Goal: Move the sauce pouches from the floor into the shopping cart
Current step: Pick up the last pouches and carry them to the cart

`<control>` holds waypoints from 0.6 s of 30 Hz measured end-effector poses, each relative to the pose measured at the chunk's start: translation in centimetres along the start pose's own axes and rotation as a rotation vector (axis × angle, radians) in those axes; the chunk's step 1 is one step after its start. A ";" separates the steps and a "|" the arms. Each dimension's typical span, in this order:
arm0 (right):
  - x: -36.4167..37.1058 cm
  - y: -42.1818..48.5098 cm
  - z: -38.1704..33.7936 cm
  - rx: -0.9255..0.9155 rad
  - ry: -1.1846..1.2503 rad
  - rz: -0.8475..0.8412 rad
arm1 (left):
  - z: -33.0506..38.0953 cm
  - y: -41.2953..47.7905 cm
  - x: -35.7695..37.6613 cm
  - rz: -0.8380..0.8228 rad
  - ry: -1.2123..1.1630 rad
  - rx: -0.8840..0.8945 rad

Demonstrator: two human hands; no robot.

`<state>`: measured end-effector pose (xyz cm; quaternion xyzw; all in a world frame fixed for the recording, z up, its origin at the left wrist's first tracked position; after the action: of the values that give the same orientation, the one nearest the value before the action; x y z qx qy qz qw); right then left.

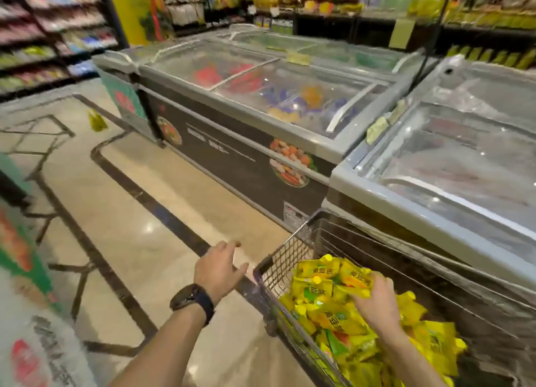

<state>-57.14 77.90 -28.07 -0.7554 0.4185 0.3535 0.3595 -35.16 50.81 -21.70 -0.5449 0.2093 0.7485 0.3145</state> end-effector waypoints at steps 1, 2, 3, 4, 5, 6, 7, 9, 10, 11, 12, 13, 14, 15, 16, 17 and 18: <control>-0.2 0.3 -3.9 -0.072 -0.004 -0.021 | -2.0 -1.1 -2.5 0.043 0.015 -0.040; -0.6 0.7 -7.1 -0.125 -0.022 -0.042 | -3.1 -1.7 -4.2 0.067 0.027 -0.057; -0.9 0.3 -11.3 -0.220 -0.042 -0.054 | -4.7 -2.8 -6.4 0.094 0.045 -0.091; -1.0 -0.7 -15.7 -0.322 -0.084 -0.065 | -6.6 -4.3 -8.7 0.119 0.066 -0.134; -1.1 -1.7 -19.7 -0.409 -0.132 -0.069 | -8.3 -5.5 -10.8 0.144 0.083 -0.171; -1.2 -3.1 -23.7 -0.493 -0.179 -0.064 | -9.9 -6.8 -12.9 0.176 0.101 -0.207; -1.1 -4.7 -27.3 -0.581 -0.224 -0.057 | -11.5 -8.0 -14.8 0.205 0.120 -0.241; -1.1 -8.1 -33.3 -0.739 -0.305 -0.032 | -14.3 -10.2 -18.1 0.251 0.139 -0.305; -0.9 -9.5 -35.7 -0.806 -0.338 -0.018 | -15.4 -11.2 -19.5 0.268 0.151 -0.333; -0.7 -10.8 -37.7 -0.864 -0.366 -0.006 | -16.4 -12.1 -20.8 0.288 0.160 -0.360; -0.4 -11.8 -39.5 -0.908 -0.388 -0.005 | -17.3 -12.8 -22.0 0.305 0.170 -0.388; 0.0 -12.6 -41.1 -0.942 -0.404 -0.006 | -18.1 -13.4 -23.1 0.319 0.185 -0.412; 0.3 -13.3 -42.6 -0.974 -0.411 -0.008 | -18.8 -13.8 -24.0 0.327 0.202 -0.432; 0.6 -13.8 -43.9 -1.004 -0.413 -0.008 | -19.4 -14.1 -24.8 0.336 0.218 -0.449; 0.9 -14.2 -45.1 -1.030 -0.415 -0.008 | -20.0 -14.2 -25.5 0.343 0.227 -0.465; 1.3 -14.4 -46.1 -1.053 -0.422 -0.011 | -20.5 -14.2 -26.2 0.348 0.232 -0.476; 1.7 -14.5 -47.1 -1.072 -0.430 -0.016 | -20.9 -13.9 -26.8 0.350 0.236 -0.480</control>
<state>-32.66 43.46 -2.74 -0.7464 0.0928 0.6590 0.0059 -5.51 40.53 -2.59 -0.6425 0.1526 0.7508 0.0169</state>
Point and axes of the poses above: each hand's wrist, its own y-axis towards the middle knuckle, its own x-axis out of the palm, z = x × y, the point moved 6 cm from there along y, towards the middle knuckle, and after that the axes turned 4 degrees about -y, right-handed, at the moved point
